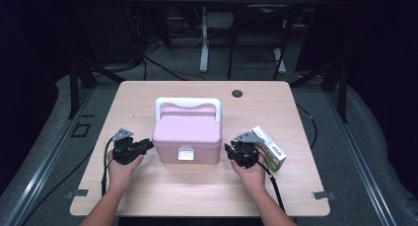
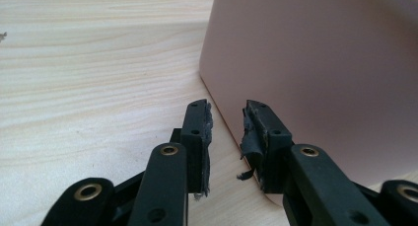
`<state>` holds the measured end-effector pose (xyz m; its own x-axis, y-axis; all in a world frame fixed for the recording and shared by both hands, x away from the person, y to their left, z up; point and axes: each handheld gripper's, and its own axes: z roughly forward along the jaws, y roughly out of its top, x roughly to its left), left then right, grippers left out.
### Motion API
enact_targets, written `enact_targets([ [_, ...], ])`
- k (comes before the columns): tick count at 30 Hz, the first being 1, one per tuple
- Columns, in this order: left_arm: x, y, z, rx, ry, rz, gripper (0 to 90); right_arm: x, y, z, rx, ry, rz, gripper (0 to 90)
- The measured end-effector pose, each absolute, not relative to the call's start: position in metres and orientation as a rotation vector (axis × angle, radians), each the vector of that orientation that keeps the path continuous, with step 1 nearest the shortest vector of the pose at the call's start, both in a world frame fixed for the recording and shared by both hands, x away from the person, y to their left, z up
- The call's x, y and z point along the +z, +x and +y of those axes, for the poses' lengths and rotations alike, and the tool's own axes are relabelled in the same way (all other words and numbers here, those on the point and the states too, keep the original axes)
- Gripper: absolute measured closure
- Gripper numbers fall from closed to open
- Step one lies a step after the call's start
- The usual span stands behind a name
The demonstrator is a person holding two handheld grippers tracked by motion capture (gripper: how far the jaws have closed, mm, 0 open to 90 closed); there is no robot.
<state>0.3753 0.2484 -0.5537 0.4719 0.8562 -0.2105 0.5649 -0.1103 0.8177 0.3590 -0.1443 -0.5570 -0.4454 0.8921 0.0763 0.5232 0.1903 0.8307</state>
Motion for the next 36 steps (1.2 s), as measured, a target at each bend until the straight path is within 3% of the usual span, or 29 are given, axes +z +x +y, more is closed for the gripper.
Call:
enact_targets([
  [15, -0.553, 0.368, 0.234, 0.382, 1.841, 1.151, 84.1, -0.56, 0.357, -0.138, 1.196, 1.313, 2.048, 72.0],
  [28, -0.553, 0.363, 0.232, 0.377, 1.836, 1.164, 84.1, -0.56, 0.352, -0.132, 1.183, 1.327, 2.034, 71.1],
  [36, -0.552, 0.36, 0.231, 0.379, 1.847, 1.157, 84.7, -0.56, 0.347, -0.127, 1.16, 1.29, 2.014, 78.4],
])
